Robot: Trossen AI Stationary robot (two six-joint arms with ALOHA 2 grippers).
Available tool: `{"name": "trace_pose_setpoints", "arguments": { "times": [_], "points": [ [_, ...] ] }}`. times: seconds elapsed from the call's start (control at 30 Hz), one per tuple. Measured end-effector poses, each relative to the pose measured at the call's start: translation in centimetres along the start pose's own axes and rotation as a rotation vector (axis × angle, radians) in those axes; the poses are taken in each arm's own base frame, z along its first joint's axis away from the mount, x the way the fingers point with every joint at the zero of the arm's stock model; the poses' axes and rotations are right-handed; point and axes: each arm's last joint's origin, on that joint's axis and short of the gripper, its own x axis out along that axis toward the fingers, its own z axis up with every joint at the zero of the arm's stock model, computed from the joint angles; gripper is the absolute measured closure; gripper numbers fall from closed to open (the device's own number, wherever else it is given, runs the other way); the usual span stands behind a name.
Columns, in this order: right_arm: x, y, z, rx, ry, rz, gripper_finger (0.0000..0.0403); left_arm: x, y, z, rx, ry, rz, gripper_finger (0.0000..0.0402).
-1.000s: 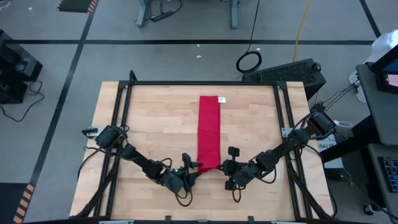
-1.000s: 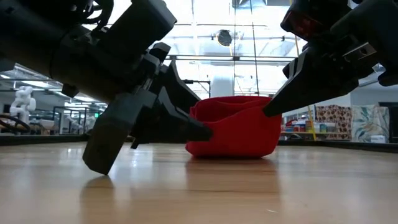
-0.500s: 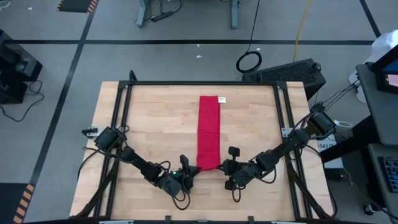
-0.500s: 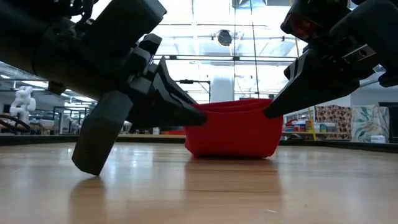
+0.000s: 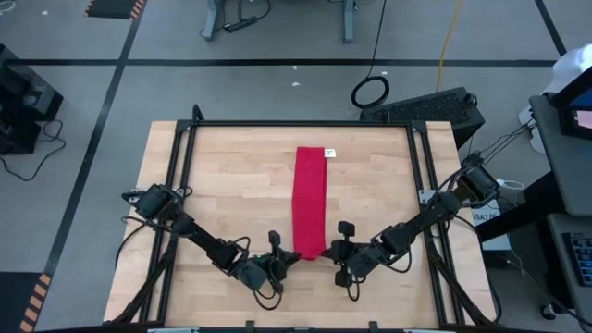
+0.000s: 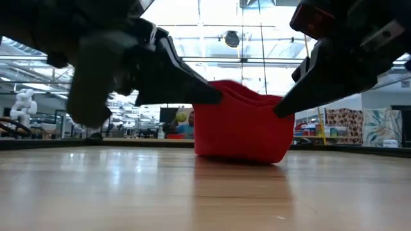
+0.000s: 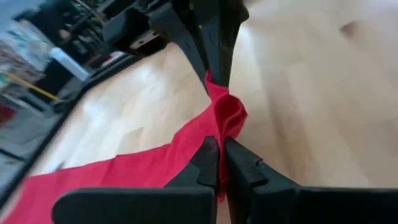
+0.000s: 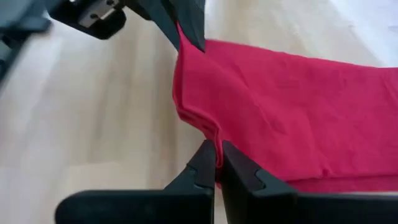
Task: Roll towel
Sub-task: Roll the red towel
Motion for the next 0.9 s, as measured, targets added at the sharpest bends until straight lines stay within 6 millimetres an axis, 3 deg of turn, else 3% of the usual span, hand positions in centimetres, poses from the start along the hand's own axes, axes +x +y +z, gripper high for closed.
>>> {"name": "trace_pose_setpoints", "arguments": {
  "times": [0.2,0.4,0.63,0.9],
  "points": [
    [0.0,0.3,-0.1,0.108,0.043,0.086,0.0401,0.3,0.3,-0.1,-0.153,0.002,-0.066,0.0392],
    [-0.6,1.4,-0.6,0.136,0.073,0.151,0.0401,0.3,-0.3,0.0,-0.332,0.006,-0.284,0.0393],
    [-1.1,2.2,-1.0,0.242,0.081,0.177,0.0401,0.8,0.1,-0.1,-0.533,0.046,-0.359,0.0394],
    [-0.6,2.2,-1.4,0.135,0.08,0.165,0.0401,1.5,1.0,-1.6,-0.576,0.137,-0.327,0.0391]
  ]
}}
